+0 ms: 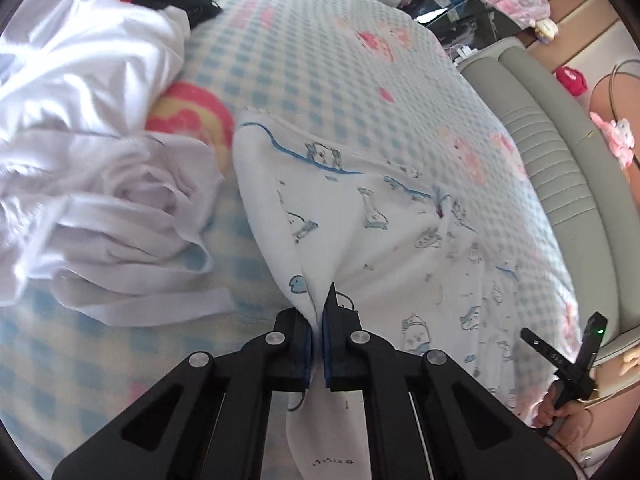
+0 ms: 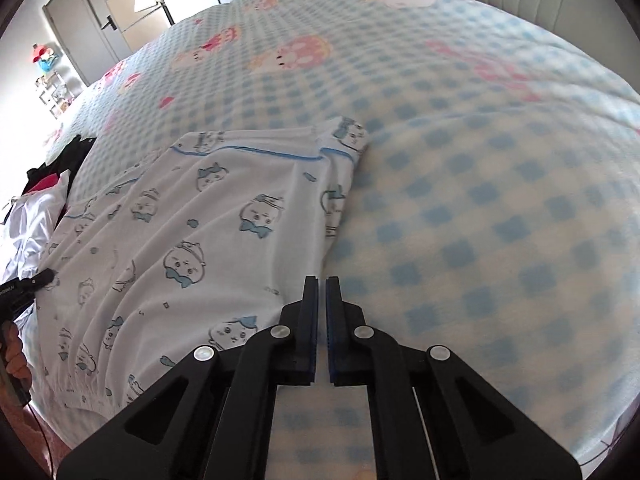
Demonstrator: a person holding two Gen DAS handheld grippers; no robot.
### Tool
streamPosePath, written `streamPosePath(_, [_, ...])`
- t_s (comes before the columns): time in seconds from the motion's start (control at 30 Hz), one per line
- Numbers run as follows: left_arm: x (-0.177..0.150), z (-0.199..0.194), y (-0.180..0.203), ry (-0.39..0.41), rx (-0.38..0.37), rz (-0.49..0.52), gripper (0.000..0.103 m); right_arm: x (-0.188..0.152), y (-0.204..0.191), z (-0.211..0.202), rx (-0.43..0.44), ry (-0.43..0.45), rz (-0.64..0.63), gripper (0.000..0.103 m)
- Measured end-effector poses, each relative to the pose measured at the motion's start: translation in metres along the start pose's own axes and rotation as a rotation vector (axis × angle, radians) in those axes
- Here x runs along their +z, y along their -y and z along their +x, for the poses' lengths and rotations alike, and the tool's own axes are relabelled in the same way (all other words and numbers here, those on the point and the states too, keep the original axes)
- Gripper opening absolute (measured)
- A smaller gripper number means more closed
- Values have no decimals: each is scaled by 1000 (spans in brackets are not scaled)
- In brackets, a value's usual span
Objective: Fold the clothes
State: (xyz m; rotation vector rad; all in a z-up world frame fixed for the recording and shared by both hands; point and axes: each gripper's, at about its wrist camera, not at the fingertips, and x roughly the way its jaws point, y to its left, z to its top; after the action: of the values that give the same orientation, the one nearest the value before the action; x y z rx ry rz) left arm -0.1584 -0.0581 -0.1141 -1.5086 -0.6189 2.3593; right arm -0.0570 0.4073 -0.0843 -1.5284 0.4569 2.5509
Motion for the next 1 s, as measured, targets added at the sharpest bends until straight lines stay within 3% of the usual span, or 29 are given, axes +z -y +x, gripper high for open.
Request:
streamPosePath(0.07, [-1, 12, -6, -71, -9, -10, 8, -4, 11, 5, 114, -35, 51, 4])
streamPosePath(0.1, [-2, 13, -7, -78, 15, -9, 17, -6, 15, 6, 154, -47, 70, 8])
streamPosePath(0.17, [-5, 11, -9, -60, 94, 2, 33, -4, 14, 6, 157, -37, 61, 26])
streamPosePath(0.23, [-6, 2, -7, -22, 108, 7, 34, 1, 10, 17, 167, -60, 65, 50])
streamPosePath(0.33, [-7, -14, -2, 41, 107, 13, 34, 9, 5, 41, 197, -126, 92, 54])
streamPosePath(0.4, [-7, -19, 14, 54, 119, 76, 34, 14, 2, 57, 217, -170, 110, 56])
streamPosePath(0.47, [-6, -20, 33, 50, 114, 135, 37, 16, -6, 73, 247, -198, 113, 51])
streamPosePath(0.53, [-6, -15, 48, 27, 69, 161, 42, 15, -19, 79, 262, -197, 91, 13])
streamPosePath(0.57, [-5, -13, 56, 15, 47, 174, 44, 13, -24, 79, 270, -186, 78, 6])
streamPosePath(0.67, [-8, -1, 76, -20, 8, 214, 45, 11, -35, 65, 226, -122, 22, 4])
streamPosePath(0.8, [-13, 13, 99, -72, -19, 273, 46, 7, -26, 33, 103, -32, -21, 2])
streamPosePath(1.0, [-25, 41, 101, -173, -14, 296, 54, -7, 5, 23, -22, -53, -46, 2])
